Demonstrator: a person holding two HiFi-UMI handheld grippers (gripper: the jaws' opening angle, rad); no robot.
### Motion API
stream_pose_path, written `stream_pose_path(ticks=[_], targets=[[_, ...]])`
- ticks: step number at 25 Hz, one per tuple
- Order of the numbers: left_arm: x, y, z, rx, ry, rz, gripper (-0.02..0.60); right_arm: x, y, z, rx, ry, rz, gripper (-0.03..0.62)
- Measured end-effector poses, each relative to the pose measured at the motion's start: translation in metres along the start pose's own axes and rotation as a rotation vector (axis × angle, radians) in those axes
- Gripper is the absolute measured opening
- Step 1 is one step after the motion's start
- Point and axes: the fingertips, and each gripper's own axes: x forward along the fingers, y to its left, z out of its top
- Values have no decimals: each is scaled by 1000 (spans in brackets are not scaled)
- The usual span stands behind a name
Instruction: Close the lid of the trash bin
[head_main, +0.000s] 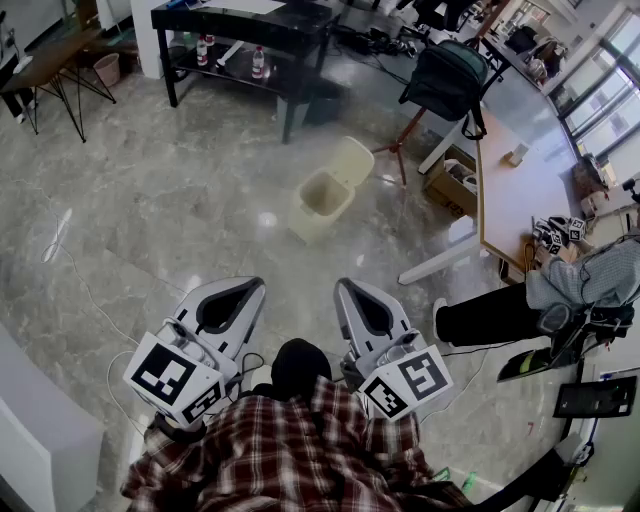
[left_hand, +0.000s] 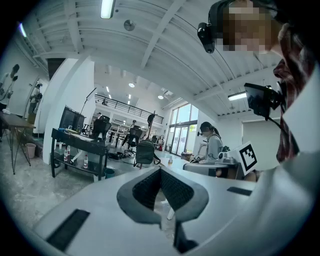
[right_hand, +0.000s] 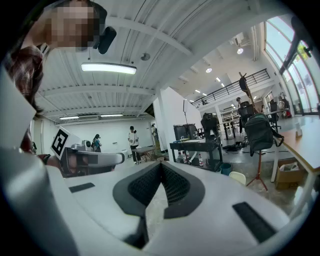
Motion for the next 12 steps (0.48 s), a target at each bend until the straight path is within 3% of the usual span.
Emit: stream_pose_path(ticks=[6, 12], targets=[[24, 51, -6, -21, -1, 26, 11, 50, -26, -11, 16, 21, 14, 12], [81, 103, 8, -32, -13, 74, 11, 115, -73, 0, 7, 38, 73, 12]])
